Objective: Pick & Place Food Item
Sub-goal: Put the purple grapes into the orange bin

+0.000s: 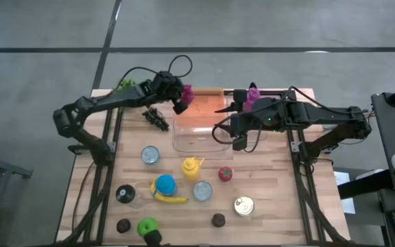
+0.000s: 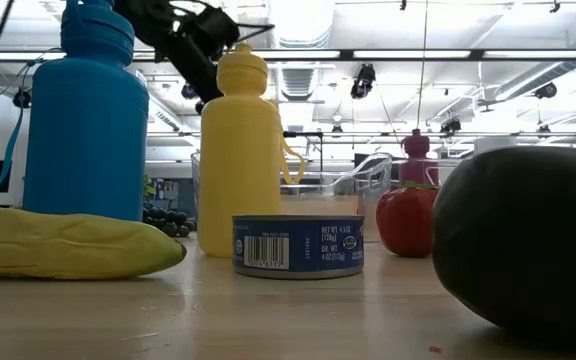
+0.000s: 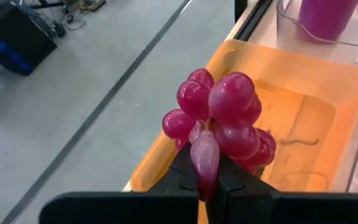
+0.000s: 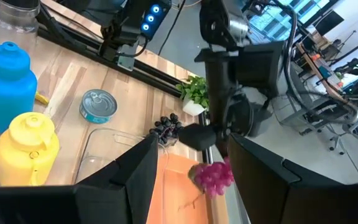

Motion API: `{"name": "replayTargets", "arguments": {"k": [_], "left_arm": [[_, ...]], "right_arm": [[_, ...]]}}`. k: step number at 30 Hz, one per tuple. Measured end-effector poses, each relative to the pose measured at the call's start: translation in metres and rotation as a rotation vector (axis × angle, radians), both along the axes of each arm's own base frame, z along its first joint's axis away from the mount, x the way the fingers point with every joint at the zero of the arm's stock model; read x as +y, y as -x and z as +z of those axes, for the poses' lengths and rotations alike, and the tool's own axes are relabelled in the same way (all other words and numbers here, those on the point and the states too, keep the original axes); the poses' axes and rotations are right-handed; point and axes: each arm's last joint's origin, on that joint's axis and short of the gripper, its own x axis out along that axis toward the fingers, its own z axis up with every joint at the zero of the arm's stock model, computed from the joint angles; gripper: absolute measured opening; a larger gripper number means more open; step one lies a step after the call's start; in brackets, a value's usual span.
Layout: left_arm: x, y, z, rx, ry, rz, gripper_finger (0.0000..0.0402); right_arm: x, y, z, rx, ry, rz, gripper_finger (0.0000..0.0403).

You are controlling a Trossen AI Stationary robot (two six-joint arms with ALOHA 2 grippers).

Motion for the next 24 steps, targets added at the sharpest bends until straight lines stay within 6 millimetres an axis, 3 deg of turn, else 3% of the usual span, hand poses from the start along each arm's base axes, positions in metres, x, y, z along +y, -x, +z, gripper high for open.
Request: {"name": "replayTargets", "arguments": {"k": [4, 11, 19, 24], "left_arm": [[0.005, -0.004, -0.006, 0.011, 0.04, 0.013, 0.0001], [0.019, -0.024, 0.007, 0.053, 0.12, 0.033, 0.0001], [0.034, -0.049, -0.013, 0.178, 0.207, 0.038, 0.0001], [0.036, -0.048, -0.018, 0.2, 0.242, 0.064, 0.0001]], "right_arm": [[0.0, 0.0, 0.0, 0.001, 0.0, 0.0, 0.0189], [0.0, 0.0, 0.0, 0.001, 0.0, 0.001, 0.0189], [0.0, 0.0, 0.0, 0.002, 0.0, 0.001, 0.0189], [0.0, 0.0, 0.0, 0.002, 0.0, 0.001, 0.0189]]}}
